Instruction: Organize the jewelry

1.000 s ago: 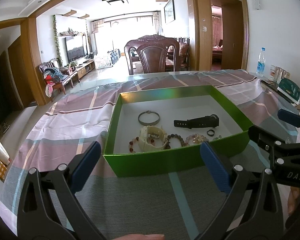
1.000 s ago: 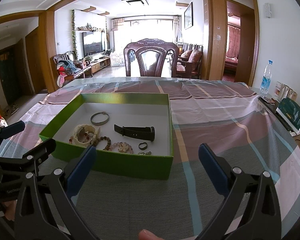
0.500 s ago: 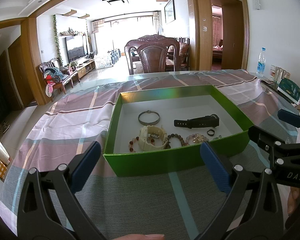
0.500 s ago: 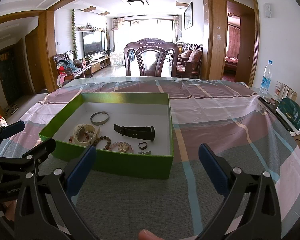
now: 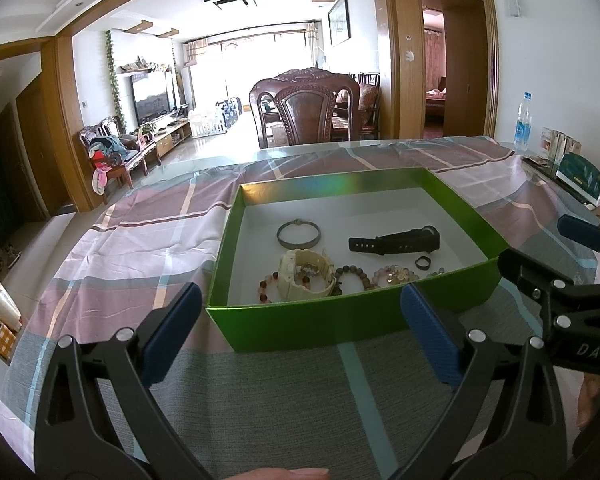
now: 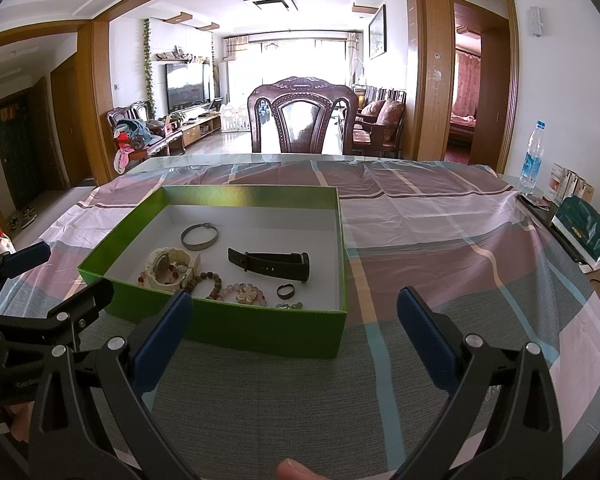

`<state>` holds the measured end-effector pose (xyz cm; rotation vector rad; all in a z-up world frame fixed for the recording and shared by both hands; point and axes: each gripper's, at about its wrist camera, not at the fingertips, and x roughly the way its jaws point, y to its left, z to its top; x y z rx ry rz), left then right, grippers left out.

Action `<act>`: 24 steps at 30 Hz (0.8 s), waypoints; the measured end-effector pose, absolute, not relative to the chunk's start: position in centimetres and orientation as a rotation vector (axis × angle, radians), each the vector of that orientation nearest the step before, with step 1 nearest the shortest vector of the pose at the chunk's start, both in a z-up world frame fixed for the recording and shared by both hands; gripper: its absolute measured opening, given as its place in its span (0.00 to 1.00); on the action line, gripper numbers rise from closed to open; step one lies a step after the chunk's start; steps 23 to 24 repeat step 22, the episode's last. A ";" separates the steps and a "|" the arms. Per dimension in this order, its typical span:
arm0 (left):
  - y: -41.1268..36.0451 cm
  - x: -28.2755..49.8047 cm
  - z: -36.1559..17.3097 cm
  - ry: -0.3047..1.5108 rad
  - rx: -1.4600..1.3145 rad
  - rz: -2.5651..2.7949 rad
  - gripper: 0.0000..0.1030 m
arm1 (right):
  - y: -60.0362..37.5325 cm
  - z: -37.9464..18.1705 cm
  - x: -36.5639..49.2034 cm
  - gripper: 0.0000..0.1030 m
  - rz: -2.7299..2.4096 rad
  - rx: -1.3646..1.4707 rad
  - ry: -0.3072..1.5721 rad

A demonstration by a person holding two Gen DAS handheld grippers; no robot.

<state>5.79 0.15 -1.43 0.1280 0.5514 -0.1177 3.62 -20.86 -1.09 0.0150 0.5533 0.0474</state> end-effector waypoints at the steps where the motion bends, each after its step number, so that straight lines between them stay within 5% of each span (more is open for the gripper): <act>1: 0.2 5.8 -1.4 0.553 0.127 -0.118 0.96 | -20.9 -1.1 3.6 0.97 0.048 0.016 0.553; 17: 0.4 5.9 -2.0 0.575 0.117 -0.129 0.96 | -20.8 -1.2 3.6 0.97 0.052 0.015 0.563; 24: 2.0 7.1 -2.3 0.591 0.124 -0.004 0.96 | -19.7 -4.0 4.2 0.97 0.247 0.011 0.762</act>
